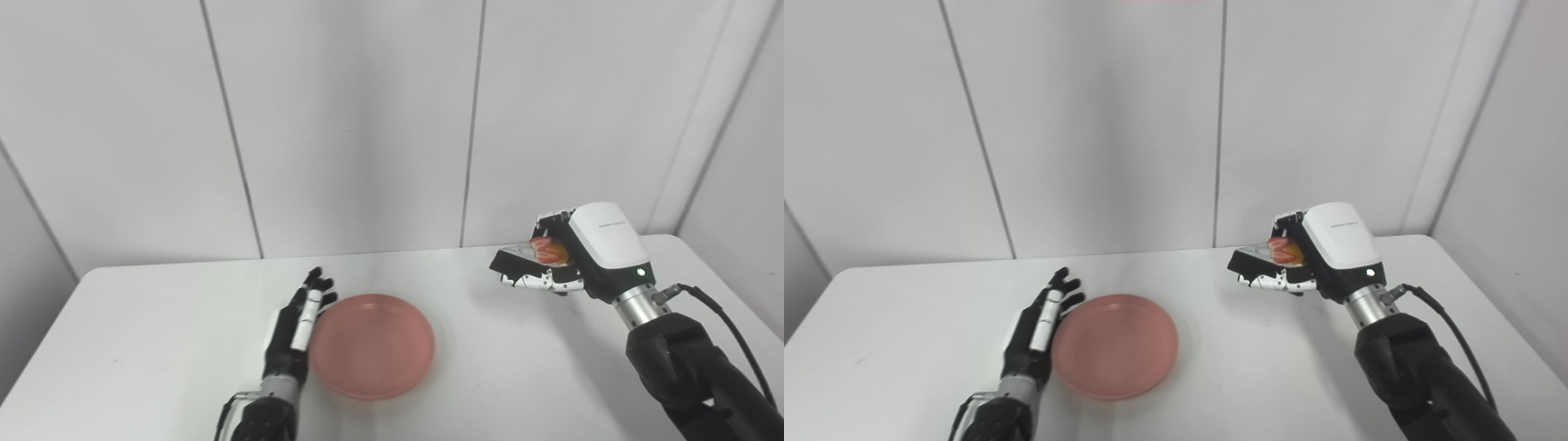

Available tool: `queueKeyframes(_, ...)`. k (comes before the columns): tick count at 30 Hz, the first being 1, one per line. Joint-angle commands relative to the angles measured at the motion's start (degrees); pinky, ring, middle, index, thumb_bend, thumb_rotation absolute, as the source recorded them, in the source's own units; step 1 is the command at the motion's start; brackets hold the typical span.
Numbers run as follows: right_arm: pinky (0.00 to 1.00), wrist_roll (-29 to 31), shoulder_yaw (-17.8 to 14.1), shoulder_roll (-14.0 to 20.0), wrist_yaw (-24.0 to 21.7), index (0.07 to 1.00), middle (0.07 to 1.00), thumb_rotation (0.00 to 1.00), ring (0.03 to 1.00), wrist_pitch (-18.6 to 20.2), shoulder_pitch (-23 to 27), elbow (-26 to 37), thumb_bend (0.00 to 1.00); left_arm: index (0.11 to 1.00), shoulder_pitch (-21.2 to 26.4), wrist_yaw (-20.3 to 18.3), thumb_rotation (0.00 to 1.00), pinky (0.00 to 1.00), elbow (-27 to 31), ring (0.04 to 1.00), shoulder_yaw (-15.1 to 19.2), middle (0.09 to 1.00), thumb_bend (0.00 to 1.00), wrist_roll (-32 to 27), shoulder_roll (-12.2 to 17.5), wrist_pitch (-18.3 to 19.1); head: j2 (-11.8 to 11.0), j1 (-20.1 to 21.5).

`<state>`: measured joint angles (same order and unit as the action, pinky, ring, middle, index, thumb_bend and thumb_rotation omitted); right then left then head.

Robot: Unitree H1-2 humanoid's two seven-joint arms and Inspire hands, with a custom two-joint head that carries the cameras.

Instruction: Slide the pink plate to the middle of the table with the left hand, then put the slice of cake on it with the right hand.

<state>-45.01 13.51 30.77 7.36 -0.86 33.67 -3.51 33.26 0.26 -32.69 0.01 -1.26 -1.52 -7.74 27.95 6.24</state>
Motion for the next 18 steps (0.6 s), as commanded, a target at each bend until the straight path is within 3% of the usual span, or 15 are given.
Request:
queueKeyframes(1, 0.10, -1.40, 0.29, -0.81, 0.41, 0.243, 0.203, 0.60, 0.142, -1.94, 3.54, 0.37, 0.53, 0.875, 0.13, 0.51, 0.87, 0.73, 0.66, 0.815, -1.02, 0.859, 0.62, 1.05, -1.51, 0.50, 0.05, -0.84)
queueKeyframes(10, 0.11, -1.64, 3.76, -8.61, 0.05, 0.311, 0.239, 0.64, 0.168, -4.34, 8.25, -3.67, 0.51, 0.865, -0.63, 1.31, 0.85, 0.74, 0.62, 0.802, -1.11, 0.852, 0.60, 1.42, -2.73, 0.28, 0.05, -3.29)
queueKeyframes(18, 0.11, -2.00, 6.61, -14.34, -0.28, 0.279, 0.225, 0.62, 0.159, -5.45, 9.80, -6.51, 0.52, 0.863, -0.93, 1.71, 0.84, 0.76, 0.25, 0.815, -0.87, 0.841, 0.60, 1.28, -3.12, -0.16, 0.07, -4.23)
